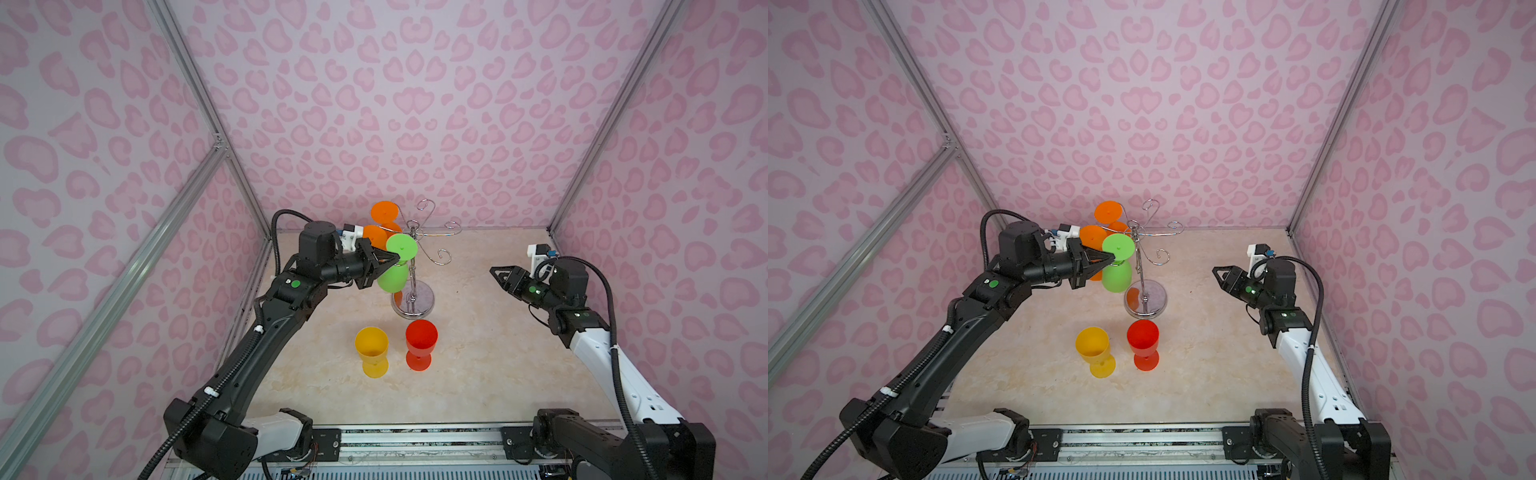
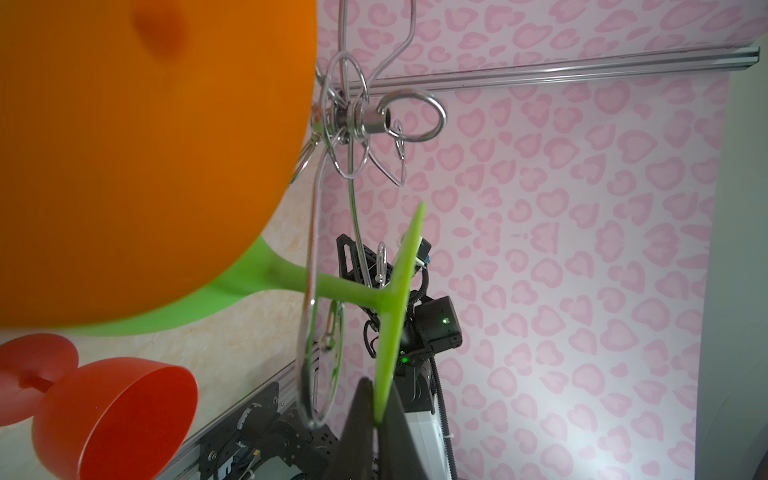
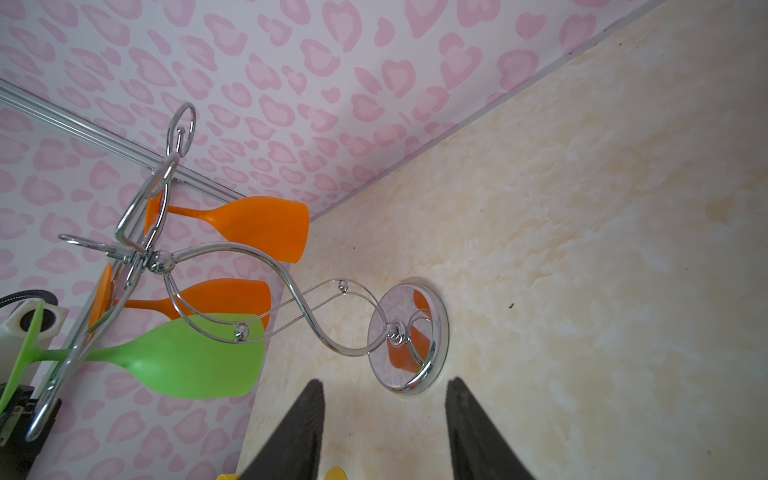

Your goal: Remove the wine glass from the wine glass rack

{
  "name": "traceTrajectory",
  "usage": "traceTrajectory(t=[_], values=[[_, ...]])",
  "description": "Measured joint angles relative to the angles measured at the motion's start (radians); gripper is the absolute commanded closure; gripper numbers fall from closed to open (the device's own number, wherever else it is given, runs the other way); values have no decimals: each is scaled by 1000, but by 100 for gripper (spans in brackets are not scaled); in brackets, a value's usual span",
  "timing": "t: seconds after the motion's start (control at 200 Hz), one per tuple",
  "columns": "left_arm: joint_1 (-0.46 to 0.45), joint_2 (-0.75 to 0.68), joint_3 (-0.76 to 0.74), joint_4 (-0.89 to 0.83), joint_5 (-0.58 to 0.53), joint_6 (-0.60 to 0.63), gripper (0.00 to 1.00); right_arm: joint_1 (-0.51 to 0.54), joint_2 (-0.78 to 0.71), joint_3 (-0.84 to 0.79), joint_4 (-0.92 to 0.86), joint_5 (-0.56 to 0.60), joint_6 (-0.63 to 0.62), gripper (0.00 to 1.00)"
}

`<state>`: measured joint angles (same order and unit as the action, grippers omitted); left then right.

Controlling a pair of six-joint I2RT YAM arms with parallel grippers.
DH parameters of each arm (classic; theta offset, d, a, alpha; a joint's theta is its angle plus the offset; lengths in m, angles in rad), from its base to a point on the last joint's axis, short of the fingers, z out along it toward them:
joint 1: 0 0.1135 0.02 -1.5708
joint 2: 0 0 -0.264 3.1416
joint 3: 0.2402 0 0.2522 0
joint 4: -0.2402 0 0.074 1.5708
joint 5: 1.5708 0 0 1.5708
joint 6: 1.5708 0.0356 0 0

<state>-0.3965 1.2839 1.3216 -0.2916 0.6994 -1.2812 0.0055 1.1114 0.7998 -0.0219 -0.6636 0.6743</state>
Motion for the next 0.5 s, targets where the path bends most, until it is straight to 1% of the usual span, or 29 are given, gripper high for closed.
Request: traceTrajectory(t=[0.33, 0.5], values=[[-12, 33, 7, 1, 8, -9, 98, 0, 0, -13, 3, 0, 4, 52], [-25, 40, 42, 2, 16, -21, 98, 0, 0, -19, 8, 0, 4, 52]])
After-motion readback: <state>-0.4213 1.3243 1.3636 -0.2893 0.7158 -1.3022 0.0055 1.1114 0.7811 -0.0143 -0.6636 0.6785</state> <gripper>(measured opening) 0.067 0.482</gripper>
